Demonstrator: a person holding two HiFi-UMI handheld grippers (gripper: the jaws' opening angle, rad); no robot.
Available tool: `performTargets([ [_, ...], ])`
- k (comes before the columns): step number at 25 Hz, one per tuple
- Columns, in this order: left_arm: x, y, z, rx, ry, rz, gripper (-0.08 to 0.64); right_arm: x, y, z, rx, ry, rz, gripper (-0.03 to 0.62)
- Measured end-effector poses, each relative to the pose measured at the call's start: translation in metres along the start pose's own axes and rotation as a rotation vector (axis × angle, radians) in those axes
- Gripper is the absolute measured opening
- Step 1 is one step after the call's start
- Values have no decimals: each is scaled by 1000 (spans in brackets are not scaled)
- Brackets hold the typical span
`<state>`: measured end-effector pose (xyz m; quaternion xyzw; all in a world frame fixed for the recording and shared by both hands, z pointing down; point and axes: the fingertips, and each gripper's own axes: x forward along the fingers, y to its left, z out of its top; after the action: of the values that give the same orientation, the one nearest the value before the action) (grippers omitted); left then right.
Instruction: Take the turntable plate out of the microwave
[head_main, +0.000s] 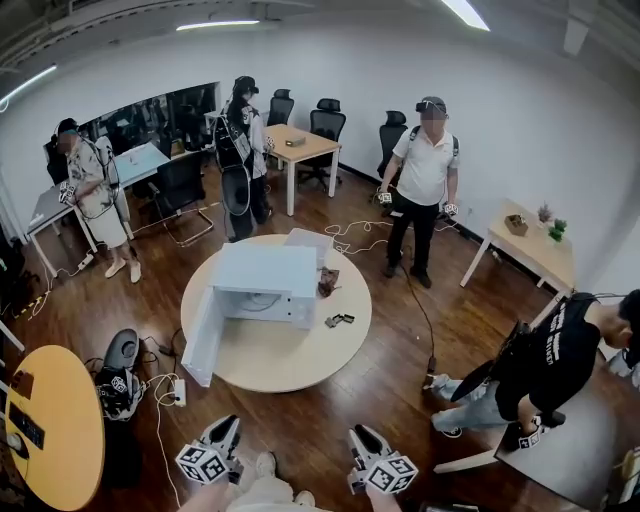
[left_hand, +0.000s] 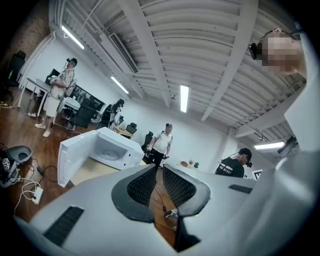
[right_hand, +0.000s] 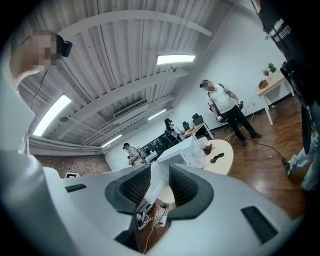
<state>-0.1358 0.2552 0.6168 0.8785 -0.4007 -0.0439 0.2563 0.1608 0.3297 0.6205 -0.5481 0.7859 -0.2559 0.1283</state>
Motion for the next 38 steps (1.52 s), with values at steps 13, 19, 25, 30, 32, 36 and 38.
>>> performTargets([
  [13, 62, 48, 57, 2, 12, -81, 29, 89, 17, 29, -30, -37, -30, 100],
  [19, 77, 85, 72, -17, 8, -79, 29, 131, 25, 28, -44, -15, -30, 100],
  [25, 87, 115, 78, -39, 18, -89, 29, 171, 30, 27, -64, 15, -32, 100],
  [30, 102, 130, 85, -32, 29, -104, 29, 203, 35, 32, -80, 24, -30, 100],
  [32, 107, 136, 90, -24, 31, -115, 29, 215, 40, 33, -84, 27, -26, 100],
  [36, 115, 148, 102, -8, 32, -139, 29, 232, 47, 33, -95, 23, -32, 100],
  [38, 120, 150, 107, -1, 33, -155, 29, 239, 44, 33, -97, 17, -40, 100],
])
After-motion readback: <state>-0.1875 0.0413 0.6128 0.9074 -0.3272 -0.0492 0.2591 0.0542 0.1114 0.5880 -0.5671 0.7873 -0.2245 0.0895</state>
